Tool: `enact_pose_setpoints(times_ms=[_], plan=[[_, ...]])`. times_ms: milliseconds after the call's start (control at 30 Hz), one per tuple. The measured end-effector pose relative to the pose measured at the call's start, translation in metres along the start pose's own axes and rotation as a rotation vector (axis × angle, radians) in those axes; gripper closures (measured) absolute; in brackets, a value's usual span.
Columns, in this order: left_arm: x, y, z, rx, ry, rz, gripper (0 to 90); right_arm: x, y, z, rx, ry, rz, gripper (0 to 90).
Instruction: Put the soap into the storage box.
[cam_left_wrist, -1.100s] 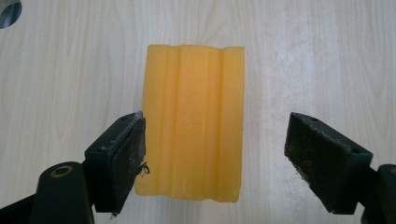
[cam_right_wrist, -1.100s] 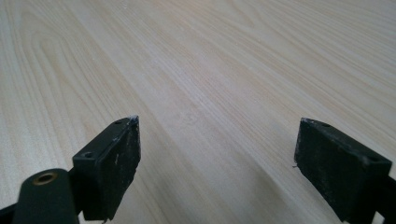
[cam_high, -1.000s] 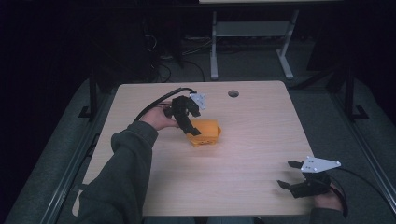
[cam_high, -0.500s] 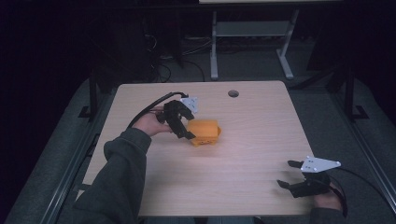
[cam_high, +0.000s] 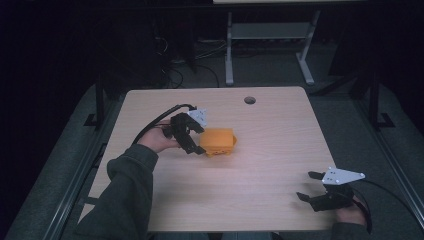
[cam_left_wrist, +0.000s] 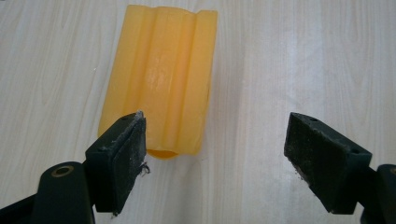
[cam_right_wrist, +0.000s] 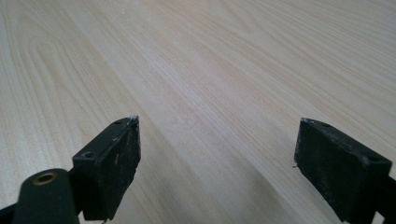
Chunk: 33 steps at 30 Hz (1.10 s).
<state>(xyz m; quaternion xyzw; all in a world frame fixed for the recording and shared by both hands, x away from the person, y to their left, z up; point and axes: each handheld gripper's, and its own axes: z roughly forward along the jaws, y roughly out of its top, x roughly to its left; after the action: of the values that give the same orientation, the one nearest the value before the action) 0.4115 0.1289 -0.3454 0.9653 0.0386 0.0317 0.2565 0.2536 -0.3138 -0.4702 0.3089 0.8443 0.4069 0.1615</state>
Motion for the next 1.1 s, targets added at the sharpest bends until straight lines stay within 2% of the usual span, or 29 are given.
enact_pose_setpoints(times_ms=[133, 167, 267, 400, 433, 600, 667, 867, 967, 1100], plan=[[-0.004, -0.006, -0.001, 0.007, 0.005, -0.006, 20.5, 0.0, 0.0, 0.0, 0.0, -0.005, 0.008, 14.0], [-0.005, -0.007, -0.002, 0.006, 0.02, -0.008, 20.6, 0.001, 0.001, 0.0, 0.0, -0.006, 0.009, 14.0], [-0.008, -0.011, -0.005, -0.016, 0.022, -0.012, 21.6, 0.001, 0.001, 0.001, 0.002, -0.014, 0.004, 14.0], [-0.013, -0.017, -0.006, -0.016, 0.025, -0.024, 21.6, 0.001, 0.001, 0.001, 0.001, -0.018, 0.007, 14.0], [-0.014, -0.018, -0.007, -0.014, 0.027, -0.017, 21.5, 0.002, 0.001, 0.001, 0.001, -0.019, 0.007, 14.0], [-0.018, -0.027, -0.007, -0.009, 0.022, -0.04, 21.4, 0.002, 0.001, 0.001, 0.001, -0.02, 0.002, 14.0], [-0.021, -0.029, -0.007, -0.009, 0.034, -0.035, 20.8, 0.002, 0.002, 0.001, 0.002, -0.021, 0.003, 14.0], [-0.027, -0.035, -0.007, -0.018, 0.031, -0.045, 21.1, 0.002, 0.001, 0.0, -0.003, -0.027, 0.011, 14.0], [-0.03, -0.035, -0.006, 0.0, 0.029, -0.047, 20.6, 0.002, 0.001, 0.0, -0.002, -0.033, 0.014, 14.0], [-0.035, -0.039, -0.008, -0.017, 0.034, -0.039, 21.0, 0.002, 0.002, 0.0, -0.009, -0.043, 0.014, 14.0]])
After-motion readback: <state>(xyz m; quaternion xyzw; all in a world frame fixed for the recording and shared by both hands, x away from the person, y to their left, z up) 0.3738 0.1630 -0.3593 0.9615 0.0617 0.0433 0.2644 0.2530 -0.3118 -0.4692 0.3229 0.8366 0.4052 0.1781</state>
